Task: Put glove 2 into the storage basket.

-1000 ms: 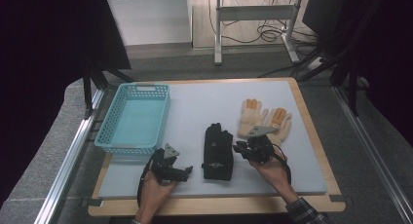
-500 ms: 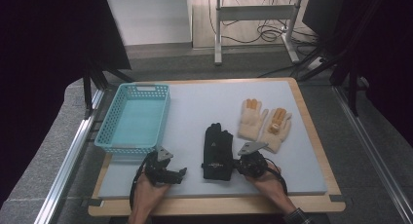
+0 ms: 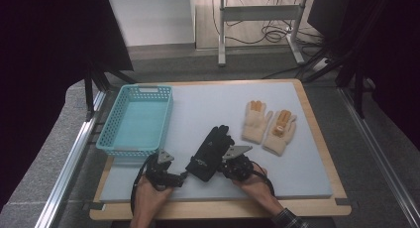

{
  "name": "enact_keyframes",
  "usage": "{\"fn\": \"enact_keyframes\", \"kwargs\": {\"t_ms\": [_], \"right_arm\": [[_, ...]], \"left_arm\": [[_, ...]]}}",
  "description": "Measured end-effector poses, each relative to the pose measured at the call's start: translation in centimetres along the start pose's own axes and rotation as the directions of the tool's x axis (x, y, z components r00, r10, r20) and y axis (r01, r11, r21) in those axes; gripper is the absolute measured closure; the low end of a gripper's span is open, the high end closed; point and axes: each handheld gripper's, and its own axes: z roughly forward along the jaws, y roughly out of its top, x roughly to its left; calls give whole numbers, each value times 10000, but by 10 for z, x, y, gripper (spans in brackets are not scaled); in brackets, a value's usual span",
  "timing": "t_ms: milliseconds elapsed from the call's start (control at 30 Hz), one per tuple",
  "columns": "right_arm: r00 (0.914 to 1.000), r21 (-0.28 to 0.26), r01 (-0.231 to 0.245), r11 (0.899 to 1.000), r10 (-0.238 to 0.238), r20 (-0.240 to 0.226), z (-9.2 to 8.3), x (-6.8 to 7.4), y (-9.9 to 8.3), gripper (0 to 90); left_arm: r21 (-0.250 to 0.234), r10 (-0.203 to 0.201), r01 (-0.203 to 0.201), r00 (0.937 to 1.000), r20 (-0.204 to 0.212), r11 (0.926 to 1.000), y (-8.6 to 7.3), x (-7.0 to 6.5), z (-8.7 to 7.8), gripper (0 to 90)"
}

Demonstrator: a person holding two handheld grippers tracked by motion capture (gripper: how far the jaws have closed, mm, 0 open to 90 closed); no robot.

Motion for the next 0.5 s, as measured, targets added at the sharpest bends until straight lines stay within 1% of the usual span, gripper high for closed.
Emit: {"fn": "enact_keyframes", "kwargs": {"t_ms": [133,167,200,233,300,400,433,467,500], "right_arm": [[10000,59,76,10000,-76,-10,0,1,1,793],[9997,118,201,9997,-203,148,-4,1,-1,776],[9997,118,201,9997,-203,148,-4,1,-1,776],[9990,107,276,9996,-280,351,-11,-1,-3,758],[9979,53,271,9996,-274,584,-19,-6,-6,730],[9951,-154,-7,9999,22,991,-35,-17,-13,672],[9951,-154,-7,9999,22,991,-35,-17,-13,672],[9915,-268,-251,9993,283,1269,-45,-25,-19,623],[9896,-294,-322,9990,360,1391,-50,-30,-22,592]], "left_arm": [[-36,-20,20,10000,7,10000,0,0,0,22],[-51,-28,28,10000,10,10000,-1,0,0,22],[-51,-28,28,10000,10,10000,-1,0,0,22],[-56,-28,28,10000,9,10000,-1,0,0,22],[-60,-36,36,10000,12,10000,-1,0,0,21],[-59,-32,32,10000,10,10000,-1,0,0,21],[-56,-32,33,10000,15,10000,-1,0,0,21],[-53,-41,41,10000,17,10000,-1,0,0,21],[-54,-44,44,10000,20,10000,-1,0,0,21]]}}
